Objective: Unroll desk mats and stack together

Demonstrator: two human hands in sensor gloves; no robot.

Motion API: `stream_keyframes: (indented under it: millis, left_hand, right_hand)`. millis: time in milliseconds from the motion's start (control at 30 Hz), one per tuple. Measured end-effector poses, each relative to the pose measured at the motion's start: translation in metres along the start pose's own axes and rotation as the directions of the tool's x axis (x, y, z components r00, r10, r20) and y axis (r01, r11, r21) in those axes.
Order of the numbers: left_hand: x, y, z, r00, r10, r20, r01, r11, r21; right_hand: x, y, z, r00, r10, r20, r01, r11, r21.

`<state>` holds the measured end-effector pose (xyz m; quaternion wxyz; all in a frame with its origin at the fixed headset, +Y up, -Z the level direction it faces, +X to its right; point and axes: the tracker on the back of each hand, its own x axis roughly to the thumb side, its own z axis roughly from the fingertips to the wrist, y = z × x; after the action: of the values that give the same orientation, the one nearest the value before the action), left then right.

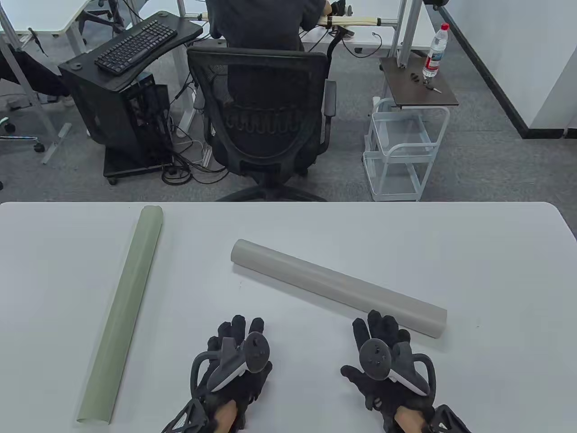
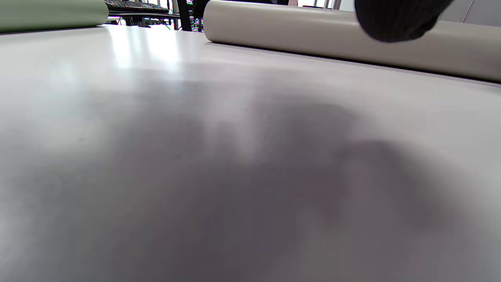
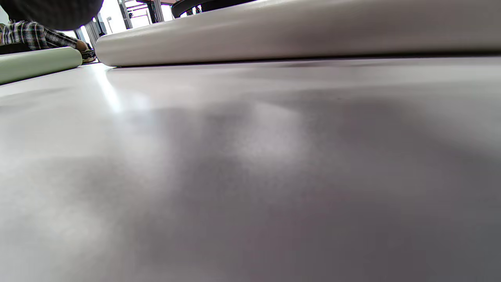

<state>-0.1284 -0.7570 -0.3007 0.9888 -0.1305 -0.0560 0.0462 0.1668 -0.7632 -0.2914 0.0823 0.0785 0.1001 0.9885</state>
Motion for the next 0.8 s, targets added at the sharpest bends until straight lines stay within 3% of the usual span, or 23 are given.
stream_keyframes:
  millis: [800]
  left_hand:
    - [-0.0011, -0.0004, -0.001, 1.0, -0.011, -0.02, 0.011, 1.0, 0.003]
  right_hand:
    - [-0.0055, -0.0053, 0.0032, 1.0, -0.03, -0.008, 0.03, 1.0, -0.006]
